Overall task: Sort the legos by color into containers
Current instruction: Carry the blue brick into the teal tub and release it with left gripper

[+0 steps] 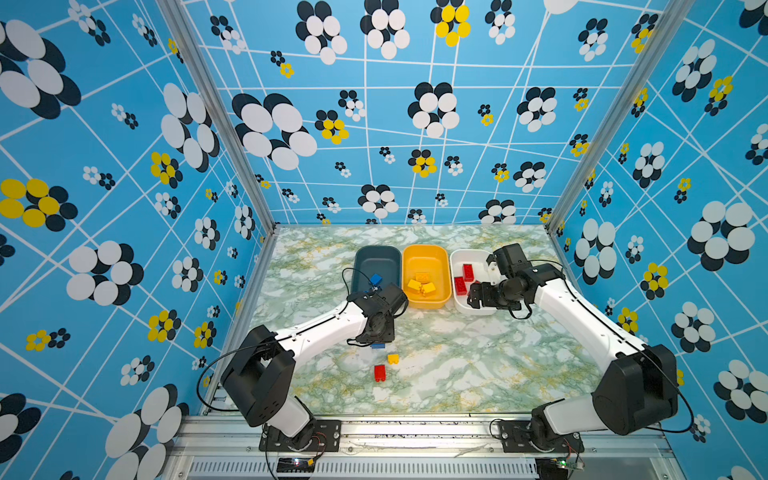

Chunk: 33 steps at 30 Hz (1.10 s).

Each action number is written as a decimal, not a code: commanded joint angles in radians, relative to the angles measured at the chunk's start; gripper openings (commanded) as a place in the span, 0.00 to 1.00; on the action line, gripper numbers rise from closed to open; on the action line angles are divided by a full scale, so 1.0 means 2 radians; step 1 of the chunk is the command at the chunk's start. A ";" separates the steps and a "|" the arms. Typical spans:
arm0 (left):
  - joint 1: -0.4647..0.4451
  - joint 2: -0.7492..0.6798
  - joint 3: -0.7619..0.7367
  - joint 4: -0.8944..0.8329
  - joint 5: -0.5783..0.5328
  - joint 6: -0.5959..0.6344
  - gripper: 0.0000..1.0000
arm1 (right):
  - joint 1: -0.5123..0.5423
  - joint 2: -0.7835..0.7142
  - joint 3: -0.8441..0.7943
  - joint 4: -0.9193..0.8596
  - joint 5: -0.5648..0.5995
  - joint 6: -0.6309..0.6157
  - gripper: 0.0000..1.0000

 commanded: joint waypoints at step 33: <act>0.134 0.283 0.359 -0.009 0.056 0.178 0.30 | -0.002 -0.169 -0.103 -0.010 -0.023 0.100 0.97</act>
